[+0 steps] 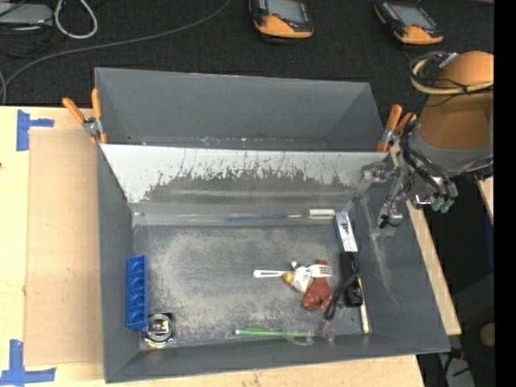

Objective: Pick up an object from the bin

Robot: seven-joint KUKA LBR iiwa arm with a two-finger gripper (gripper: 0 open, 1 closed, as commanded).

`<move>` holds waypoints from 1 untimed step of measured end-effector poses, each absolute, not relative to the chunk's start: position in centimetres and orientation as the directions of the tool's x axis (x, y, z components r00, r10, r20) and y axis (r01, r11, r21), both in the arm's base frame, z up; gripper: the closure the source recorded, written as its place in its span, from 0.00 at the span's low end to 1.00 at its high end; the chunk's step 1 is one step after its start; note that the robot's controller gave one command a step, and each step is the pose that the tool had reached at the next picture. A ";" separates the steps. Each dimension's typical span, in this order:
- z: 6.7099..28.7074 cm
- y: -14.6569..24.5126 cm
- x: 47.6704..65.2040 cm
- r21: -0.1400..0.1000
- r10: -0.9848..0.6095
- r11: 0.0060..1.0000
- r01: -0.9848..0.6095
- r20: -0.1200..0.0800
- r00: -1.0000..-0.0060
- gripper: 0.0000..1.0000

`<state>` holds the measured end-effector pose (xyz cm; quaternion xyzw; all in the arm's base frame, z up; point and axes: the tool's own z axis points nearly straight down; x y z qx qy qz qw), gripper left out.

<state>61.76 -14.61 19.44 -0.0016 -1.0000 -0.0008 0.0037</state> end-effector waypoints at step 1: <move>20.0 -14.5 61.9 0.000 0.000 1.000 0.000 0.000 -1.000 0.00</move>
Offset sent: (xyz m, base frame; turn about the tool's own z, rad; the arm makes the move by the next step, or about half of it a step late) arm -0.0437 0.0552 -0.1244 -0.1359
